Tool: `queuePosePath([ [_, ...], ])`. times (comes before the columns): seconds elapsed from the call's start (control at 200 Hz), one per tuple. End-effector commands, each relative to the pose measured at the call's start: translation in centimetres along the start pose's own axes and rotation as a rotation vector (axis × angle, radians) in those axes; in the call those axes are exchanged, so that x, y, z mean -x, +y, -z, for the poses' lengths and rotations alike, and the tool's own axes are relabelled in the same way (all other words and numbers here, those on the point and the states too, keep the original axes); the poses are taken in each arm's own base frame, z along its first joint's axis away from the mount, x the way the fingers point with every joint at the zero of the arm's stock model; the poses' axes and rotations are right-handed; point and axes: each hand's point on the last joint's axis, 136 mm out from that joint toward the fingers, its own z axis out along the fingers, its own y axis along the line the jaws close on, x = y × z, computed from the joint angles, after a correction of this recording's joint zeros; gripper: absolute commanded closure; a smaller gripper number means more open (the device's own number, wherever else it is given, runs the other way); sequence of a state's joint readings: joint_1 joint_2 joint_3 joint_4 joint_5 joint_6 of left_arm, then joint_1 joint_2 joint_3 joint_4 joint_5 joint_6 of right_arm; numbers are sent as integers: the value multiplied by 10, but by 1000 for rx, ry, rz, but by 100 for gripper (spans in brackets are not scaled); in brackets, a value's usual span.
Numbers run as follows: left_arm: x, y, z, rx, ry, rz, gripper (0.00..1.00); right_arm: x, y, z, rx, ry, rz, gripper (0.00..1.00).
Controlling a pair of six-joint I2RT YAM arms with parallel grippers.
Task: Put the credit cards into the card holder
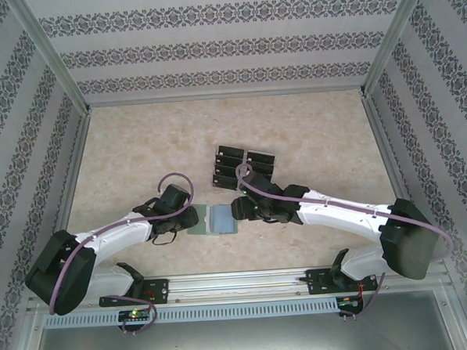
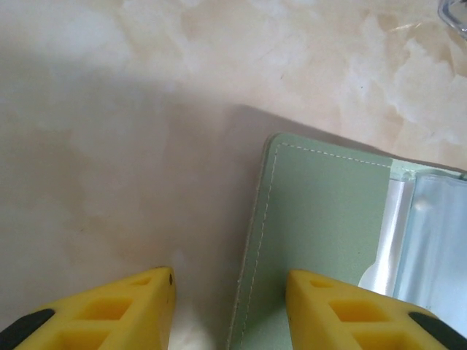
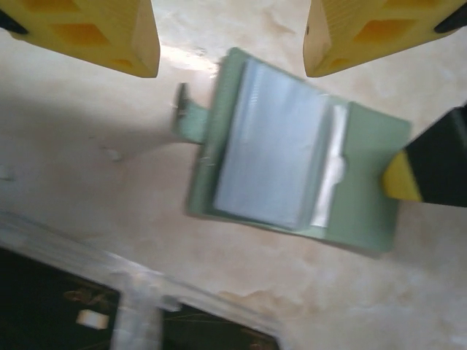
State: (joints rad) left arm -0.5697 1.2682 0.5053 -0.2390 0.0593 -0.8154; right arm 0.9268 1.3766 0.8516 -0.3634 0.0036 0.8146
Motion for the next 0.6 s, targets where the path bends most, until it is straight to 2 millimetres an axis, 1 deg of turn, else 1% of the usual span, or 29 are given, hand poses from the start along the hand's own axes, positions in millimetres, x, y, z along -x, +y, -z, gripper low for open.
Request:
queuePosePath([
  [0.0, -7, -4, 1, -24, 14, 4, 56, -4, 22, -10, 48, 47, -6, 44],
  [0.13, -10, -3, 0, -26, 19, 7, 56, -7, 37, -30, 66, 92, 4, 44],
  [0.27, -11, -4, 0, -30, 20, 8, 56, -11, 38, -47, 53, 117, 7, 44],
  [0.445, -10, -4, 0, -34, 15, 10, 56, -11, 40, -59, 49, 129, 14, 45],
  [0.595, -11, -4, -1, -37, 14, 9, 57, -14, 37, -66, 36, 142, 7, 45],
])
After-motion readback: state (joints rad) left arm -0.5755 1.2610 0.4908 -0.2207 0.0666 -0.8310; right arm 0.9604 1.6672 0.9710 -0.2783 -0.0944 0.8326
